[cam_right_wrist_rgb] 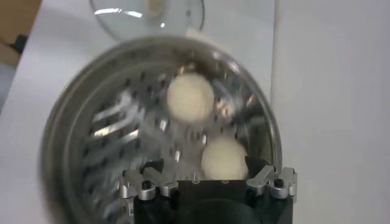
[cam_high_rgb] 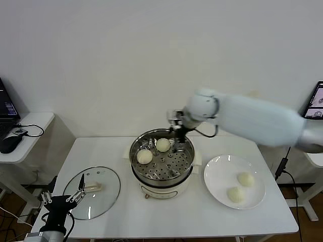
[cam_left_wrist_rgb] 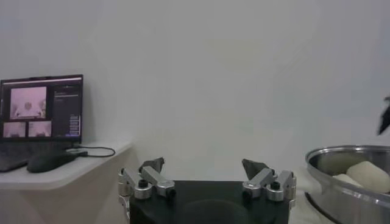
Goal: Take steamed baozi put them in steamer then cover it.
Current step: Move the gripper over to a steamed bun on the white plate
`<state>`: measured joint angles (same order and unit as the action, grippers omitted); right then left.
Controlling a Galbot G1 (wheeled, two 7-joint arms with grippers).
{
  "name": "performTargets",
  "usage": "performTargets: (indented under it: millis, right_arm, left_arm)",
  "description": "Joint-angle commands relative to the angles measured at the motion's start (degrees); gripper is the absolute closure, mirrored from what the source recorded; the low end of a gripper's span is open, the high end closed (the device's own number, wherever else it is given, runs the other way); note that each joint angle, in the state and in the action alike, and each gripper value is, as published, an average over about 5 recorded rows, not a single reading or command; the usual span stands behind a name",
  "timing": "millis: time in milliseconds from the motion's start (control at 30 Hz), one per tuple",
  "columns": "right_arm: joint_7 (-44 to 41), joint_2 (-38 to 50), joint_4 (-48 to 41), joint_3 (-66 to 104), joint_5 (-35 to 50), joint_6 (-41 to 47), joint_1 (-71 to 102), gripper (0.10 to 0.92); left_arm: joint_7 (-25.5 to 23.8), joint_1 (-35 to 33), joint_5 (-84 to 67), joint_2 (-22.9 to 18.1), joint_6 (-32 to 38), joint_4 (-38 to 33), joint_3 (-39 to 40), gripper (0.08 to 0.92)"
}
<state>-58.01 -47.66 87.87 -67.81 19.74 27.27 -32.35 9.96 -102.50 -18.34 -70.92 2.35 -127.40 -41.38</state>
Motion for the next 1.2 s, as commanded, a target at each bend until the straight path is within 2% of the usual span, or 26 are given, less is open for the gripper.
performTargets:
  millis: [33, 233, 433, 867, 1200]
  right_arm:
    - [-9.83, 22.27, 9.64, 0.95, -9.52, -8.5, -0.99, 0.202]
    - [-8.74, 28.91, 12.27, 1.78, -14.94, -9.91, 4.28, 0.203]
    - [-7.41, 30.79, 12.29, 3.3, -21.68, -10.89, 12.05, 0.203]
    - [-5.1, 30.08, 10.14, 19.77, -27.77, -10.95, 36.96, 0.203]
    - [-2.59, 25.18, 6.08, 26.61, -29.57, -11.05, 45.73, 0.202]
  left_arm:
    - [0.0, -0.15, 0.2, 0.02, 0.01, 0.37, 0.5, 0.177]
    - [0.02, -0.5, 0.53, 0.13, 0.21, 0.98, 0.92, 0.177]
    - [0.01, -0.67, 1.04, -0.06, 0.23, 1.15, 1.34, 0.177]
    - [0.02, -0.86, 1.45, -0.3, 0.24, 1.77, 1.24, 0.177]
    - [-0.02, -0.8, 1.48, -0.28, 0.2, 2.37, 0.5, 0.177]
